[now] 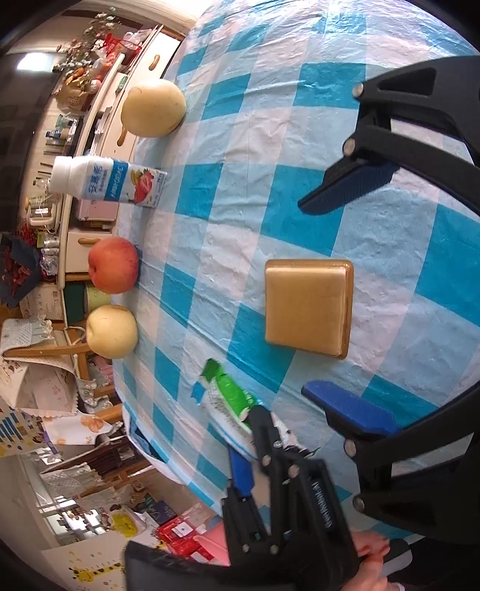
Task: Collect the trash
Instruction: 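Close the left tool on the green-white snack packet, then hold the green packet in the left tool while the right tool grips the gold square box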
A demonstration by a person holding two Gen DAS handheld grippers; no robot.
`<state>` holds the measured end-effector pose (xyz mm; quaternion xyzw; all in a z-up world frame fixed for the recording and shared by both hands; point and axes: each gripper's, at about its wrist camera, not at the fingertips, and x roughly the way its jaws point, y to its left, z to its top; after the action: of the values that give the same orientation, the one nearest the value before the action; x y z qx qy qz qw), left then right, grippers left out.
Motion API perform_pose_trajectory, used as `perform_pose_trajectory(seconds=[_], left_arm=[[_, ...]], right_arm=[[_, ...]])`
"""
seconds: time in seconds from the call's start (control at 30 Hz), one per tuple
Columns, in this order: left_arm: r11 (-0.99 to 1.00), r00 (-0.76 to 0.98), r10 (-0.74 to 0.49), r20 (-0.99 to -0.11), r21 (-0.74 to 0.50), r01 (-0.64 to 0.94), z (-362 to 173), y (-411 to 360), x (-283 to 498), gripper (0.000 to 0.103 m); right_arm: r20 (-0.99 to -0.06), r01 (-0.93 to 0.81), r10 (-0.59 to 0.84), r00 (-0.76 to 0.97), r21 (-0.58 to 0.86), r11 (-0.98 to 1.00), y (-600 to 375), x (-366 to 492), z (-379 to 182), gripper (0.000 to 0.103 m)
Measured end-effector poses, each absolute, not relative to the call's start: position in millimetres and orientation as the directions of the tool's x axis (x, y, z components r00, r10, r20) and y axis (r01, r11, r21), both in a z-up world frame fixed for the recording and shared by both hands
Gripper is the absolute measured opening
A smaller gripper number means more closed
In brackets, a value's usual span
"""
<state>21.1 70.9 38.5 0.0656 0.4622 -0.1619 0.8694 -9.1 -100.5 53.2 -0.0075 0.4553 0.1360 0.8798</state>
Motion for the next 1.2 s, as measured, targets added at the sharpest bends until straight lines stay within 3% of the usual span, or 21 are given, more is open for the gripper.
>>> perform_pose_trajectory(seconds=[0.27, 0.53, 0.97, 1.2], left_arm=[[0.943, 0.520, -0.244, -0.819, -0.075, 0.324, 41.2, 77.2, 25.1, 0.040], [0.950, 0.529, -0.252, -0.810, -0.102, 0.296, 45.8, 89.0, 28.5, 0.039], [0.965, 0.559, -0.212, -0.802, -0.082, 0.248, 52.2, 106.2, 31.1, 0.036], [0.972, 0.598, -0.186, -0.779, -0.057, 0.228, 63.6, 116.7, 28.0, 0.026]], right_arm=[[-0.811, -0.254, 0.199, 0.551, 0.064, 0.965, -93.0, -6.2, 45.2, 0.083], [-0.814, -0.270, 0.187, 0.550, 0.039, 0.962, -86.6, -2.0, 38.0, 0.062], [-0.798, -0.272, 0.183, 0.575, 0.025, 0.962, -85.0, -4.1, 40.6, 0.060], [-0.772, -0.267, 0.201, 0.603, 0.042, 0.963, -84.6, -7.5, 53.5, 0.060]])
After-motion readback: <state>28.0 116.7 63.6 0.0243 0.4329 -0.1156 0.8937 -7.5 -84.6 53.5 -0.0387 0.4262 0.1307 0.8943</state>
